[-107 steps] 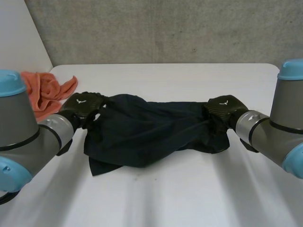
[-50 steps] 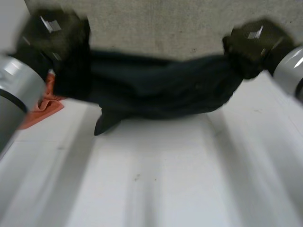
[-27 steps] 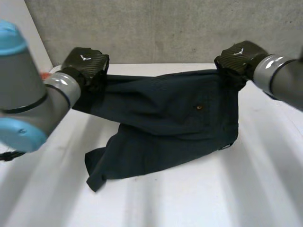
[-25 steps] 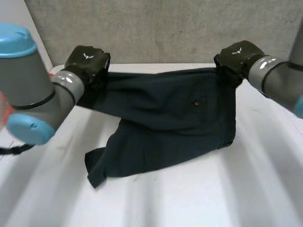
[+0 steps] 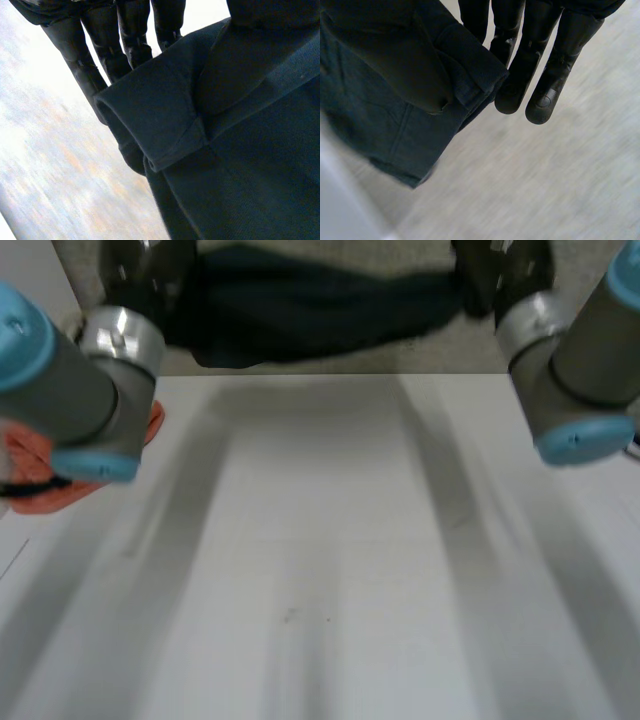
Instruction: Fold the laundry.
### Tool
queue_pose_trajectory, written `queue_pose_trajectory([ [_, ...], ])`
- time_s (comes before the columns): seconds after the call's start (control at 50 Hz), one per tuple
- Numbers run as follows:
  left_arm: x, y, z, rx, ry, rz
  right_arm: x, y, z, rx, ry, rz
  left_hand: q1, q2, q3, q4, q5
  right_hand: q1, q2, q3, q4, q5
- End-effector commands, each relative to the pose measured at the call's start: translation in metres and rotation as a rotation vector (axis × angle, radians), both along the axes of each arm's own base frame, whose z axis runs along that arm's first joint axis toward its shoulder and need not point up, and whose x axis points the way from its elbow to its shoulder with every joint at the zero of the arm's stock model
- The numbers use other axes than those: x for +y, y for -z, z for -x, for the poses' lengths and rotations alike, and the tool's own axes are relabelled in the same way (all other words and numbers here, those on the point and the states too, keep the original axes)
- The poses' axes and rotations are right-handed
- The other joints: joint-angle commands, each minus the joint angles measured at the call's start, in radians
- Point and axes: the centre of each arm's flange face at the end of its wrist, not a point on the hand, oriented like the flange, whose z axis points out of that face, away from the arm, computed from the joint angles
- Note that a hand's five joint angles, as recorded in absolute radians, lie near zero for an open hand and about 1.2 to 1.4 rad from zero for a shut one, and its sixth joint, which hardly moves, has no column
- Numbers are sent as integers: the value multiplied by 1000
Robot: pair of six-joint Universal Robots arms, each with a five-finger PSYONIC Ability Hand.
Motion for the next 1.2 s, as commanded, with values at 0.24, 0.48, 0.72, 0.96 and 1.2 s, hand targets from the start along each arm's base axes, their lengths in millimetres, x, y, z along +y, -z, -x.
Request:
queue_pose_trajectory([
  [0.24, 92, 160, -20, -263, 44, -624, 74, 175, 26, 340, -100, -546, -407, -493, -487, -496, -443, 423, 223, 196, 208, 230],
  [0.48, 130, 123, -47, -201, 37, -642, 89, 169, 65, 319, -36, -607, -630, -717, -711, -720, -667, 423, 223, 196, 208, 230],
  [0.72, 154, 157, -57, -250, 134, -771, 90, 179, 77, 303, -50, -660, -557, -644, -638, -647, -594, 423, 223, 196, 208, 230],
  [0.96, 132, 190, -48, -277, 152, -848, 94, 182, 77, 307, -58, -673, -454, -541, -535, -544, -491, 423, 223, 196, 208, 230],
  [1.2, 106, 209, -39, -327, 143, -822, 97, 185, 77, 310, -60, -684, -404, -491, -485, -494, -441, 423, 223, 196, 208, 230],
])
